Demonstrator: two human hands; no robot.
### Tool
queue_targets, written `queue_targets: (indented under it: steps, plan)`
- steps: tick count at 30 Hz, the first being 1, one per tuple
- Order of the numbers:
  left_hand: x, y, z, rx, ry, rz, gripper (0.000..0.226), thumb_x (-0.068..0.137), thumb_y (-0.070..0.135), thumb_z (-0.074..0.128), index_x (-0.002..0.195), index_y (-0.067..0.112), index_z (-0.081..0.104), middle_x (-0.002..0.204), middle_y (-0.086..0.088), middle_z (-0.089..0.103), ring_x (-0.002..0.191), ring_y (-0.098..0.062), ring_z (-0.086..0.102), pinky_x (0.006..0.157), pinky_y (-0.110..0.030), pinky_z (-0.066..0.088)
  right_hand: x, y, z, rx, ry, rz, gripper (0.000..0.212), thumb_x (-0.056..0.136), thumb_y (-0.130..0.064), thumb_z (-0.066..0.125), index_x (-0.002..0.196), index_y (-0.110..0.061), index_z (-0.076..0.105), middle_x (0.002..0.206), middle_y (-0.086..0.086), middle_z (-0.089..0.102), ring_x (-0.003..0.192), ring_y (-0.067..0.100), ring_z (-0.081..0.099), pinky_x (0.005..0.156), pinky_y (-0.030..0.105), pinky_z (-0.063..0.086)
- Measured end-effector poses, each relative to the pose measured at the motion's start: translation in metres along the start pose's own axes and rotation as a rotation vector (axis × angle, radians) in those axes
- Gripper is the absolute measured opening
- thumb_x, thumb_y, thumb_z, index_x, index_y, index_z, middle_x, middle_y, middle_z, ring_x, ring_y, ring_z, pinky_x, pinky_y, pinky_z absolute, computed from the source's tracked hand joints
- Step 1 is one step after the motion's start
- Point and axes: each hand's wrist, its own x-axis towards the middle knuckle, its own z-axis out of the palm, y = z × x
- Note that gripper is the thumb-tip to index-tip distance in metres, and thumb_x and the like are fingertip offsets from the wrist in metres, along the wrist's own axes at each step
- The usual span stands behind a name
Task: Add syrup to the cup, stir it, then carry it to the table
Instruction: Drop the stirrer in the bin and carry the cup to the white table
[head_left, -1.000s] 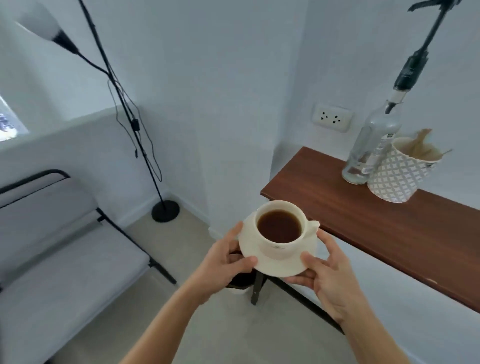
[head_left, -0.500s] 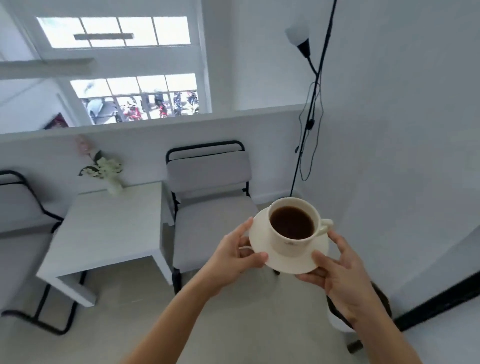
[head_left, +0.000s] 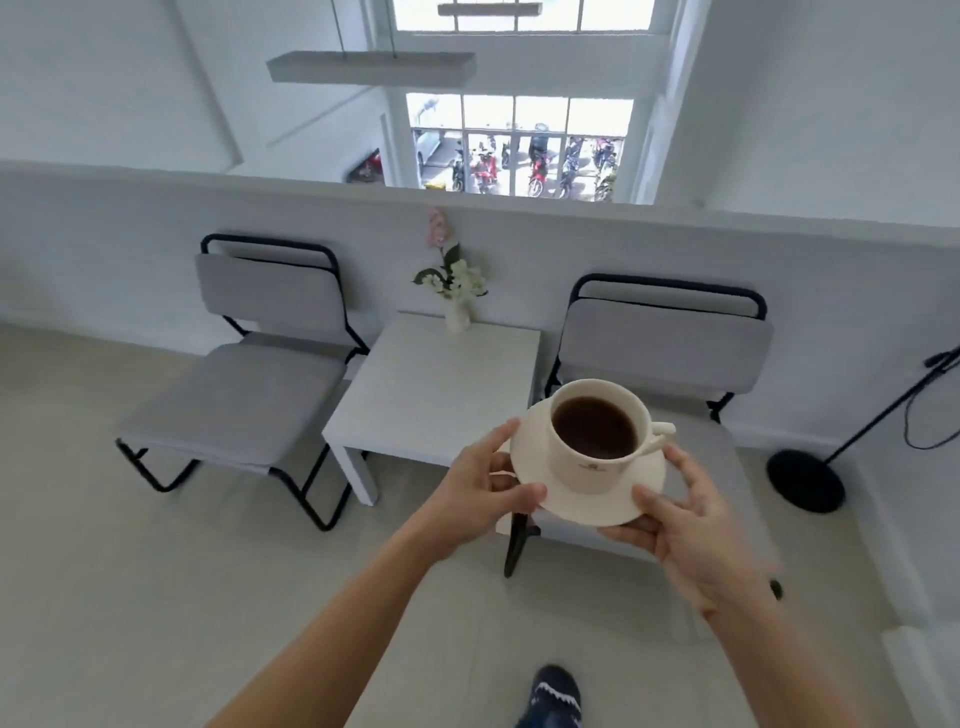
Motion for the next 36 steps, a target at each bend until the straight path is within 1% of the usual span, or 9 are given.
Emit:
queue_targets:
  steps: [4,8,11,13,16,21,26,33,36]
  plan:
    - [0.033,-0.01,-0.051,-0.008,0.091,-0.022,0.092,0.091,0.002,0.075,0.163,0.017,0.02,0.116,-0.015,0.069,0.098,-0.02,0.075,0.098,-0.04,0.06,0.066,0.004,0.044,-0.031,-0.107,0.062,0.054,0.098,0.001,0.051,0.132,-0.04,0.042,0.086,0.02,0.079,0.073,0.037,0.077,0.056,0.04,0.064]
    - [0.073,-0.016,-0.095,-0.043,0.176,-0.051,0.092,0.09,-0.001,0.075,0.163,0.015,0.021,0.126,-0.025,0.067,0.103,-0.024,0.073,0.104,-0.046,0.056,0.131,0.004,0.082,-0.09,-0.175,0.091,0.049,0.098,0.003,0.05,0.125,-0.037,0.046,0.081,0.02,0.078,0.069,0.036,0.077,0.054,0.038,0.064]
    - [0.104,-0.022,-0.126,-0.061,0.226,-0.07,0.093,0.09,-0.002,0.075,0.163,0.014,0.019,0.119,-0.018,0.07,0.1,-0.022,0.073,0.1,-0.04,0.059,0.18,0.004,0.108,-0.137,-0.215,0.098,0.05,0.099,0.003,0.05,0.118,-0.043,0.049,0.08,0.017,0.079,0.071,0.034,0.077,0.054,0.036,0.063]
    - [0.121,-0.023,-0.144,-0.069,0.243,-0.083,0.092,0.09,-0.003,0.074,0.163,0.014,0.02,0.112,-0.012,0.07,0.095,-0.02,0.071,0.097,-0.037,0.06,0.21,0.007,0.124,-0.179,-0.232,0.116,0.049,0.099,0.002,0.051,0.126,-0.039,0.045,0.078,0.016,0.079,0.073,0.033,0.078,0.056,0.036,0.063]
    - [0.148,-0.032,-0.174,-0.097,0.276,-0.109,0.094,0.089,-0.005,0.074,0.163,0.012,0.019,0.11,-0.017,0.067,0.097,-0.03,0.063,0.105,-0.052,0.054,0.252,0.013,0.147,-0.23,-0.237,0.134,0.053,0.099,0.002,0.053,0.134,-0.036,0.042,0.077,0.015,0.079,0.075,0.035,0.077,0.059,0.038,0.064]
    - [0.201,-0.052,-0.233,-0.09,0.227,-0.142,0.103,0.079,0.016,0.079,0.163,0.014,0.019,0.108,-0.029,0.063,0.097,-0.032,0.061,0.107,-0.063,0.049,0.317,0.037,0.184,-0.244,-0.227,0.168,0.054,0.099,0.002,0.053,0.137,-0.034,0.039,0.078,0.016,0.078,0.072,0.041,0.076,0.06,0.04,0.064]
    - [0.26,-0.083,-0.301,0.004,0.119,-0.154,0.1,0.08,0.021,0.079,0.161,0.022,0.02,0.093,-0.003,0.065,0.088,-0.024,0.061,0.092,-0.044,0.057,0.367,0.073,0.224,-0.222,-0.1,0.18,0.056,0.099,0.0,0.055,0.137,-0.036,0.036,0.078,0.014,0.078,0.067,0.038,0.076,0.06,0.037,0.064]
    - [0.341,-0.128,-0.378,0.133,-0.05,-0.199,0.092,0.092,0.005,0.075,0.163,0.02,0.019,0.103,-0.006,0.066,0.102,-0.045,0.065,0.098,-0.051,0.057,0.429,0.133,0.265,-0.146,0.045,0.23,0.071,0.094,-0.011,0.063,0.148,-0.044,0.03,0.096,0.021,0.076,0.077,0.039,0.077,0.067,0.04,0.064]
    - [0.372,-0.157,-0.395,0.166,-0.095,-0.228,0.092,0.093,0.006,0.075,0.163,0.019,0.018,0.108,-0.009,0.067,0.107,-0.04,0.067,0.1,-0.048,0.058,0.46,0.164,0.27,-0.131,0.082,0.257,0.072,0.093,-0.013,0.066,0.149,-0.044,0.031,0.092,0.02,0.077,0.076,0.041,0.076,0.068,0.04,0.064]
